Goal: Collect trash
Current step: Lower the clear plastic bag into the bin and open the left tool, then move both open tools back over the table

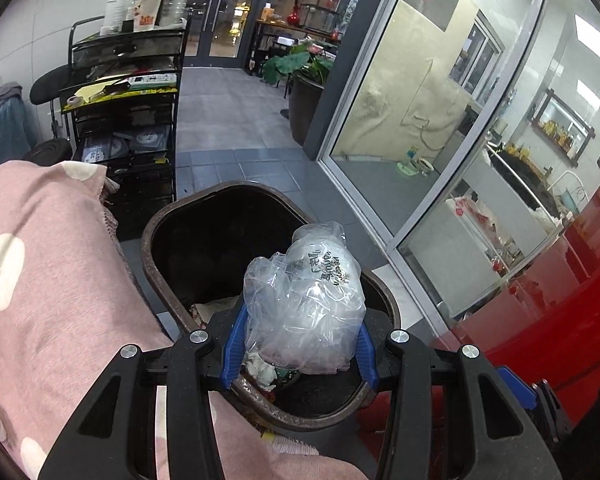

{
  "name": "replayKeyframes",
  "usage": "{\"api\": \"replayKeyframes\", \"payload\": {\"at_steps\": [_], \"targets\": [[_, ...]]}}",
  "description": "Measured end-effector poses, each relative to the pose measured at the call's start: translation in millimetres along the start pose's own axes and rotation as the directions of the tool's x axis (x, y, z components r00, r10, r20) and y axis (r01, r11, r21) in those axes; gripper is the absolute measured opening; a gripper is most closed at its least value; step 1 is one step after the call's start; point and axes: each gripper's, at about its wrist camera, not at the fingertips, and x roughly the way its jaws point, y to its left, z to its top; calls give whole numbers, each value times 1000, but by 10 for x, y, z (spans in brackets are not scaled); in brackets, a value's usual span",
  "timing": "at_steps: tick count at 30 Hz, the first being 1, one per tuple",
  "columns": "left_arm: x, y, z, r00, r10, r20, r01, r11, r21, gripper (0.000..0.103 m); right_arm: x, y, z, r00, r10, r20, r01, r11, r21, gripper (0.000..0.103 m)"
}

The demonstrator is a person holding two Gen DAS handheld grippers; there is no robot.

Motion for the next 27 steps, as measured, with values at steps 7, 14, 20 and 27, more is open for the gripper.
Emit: {"api": "replayKeyframes", "payload": {"at_steps": [7, 14, 20, 27], "targets": [[233, -44, 22, 999, -1, -54, 1, 1000, -2, 44, -94, -59, -74, 1000, -21, -3, 21, 1000, -2, 92], [417, -74, 20, 994, 23, -110, -22, 1000, 17, 51, -107, -76, -119, 999, -25, -20, 25, 1000, -1, 92], [381, -62, 16, 995, 42, -90, -41, 999, 10, 74, -112, -100, -142, 999, -23, -28, 23, 1000, 9, 92], [185, -63, -37, 996, 82, -33, -81, 996, 30, 87, -84, -112, -145, 999, -9, -43, 10, 1000, 29, 93]]}}
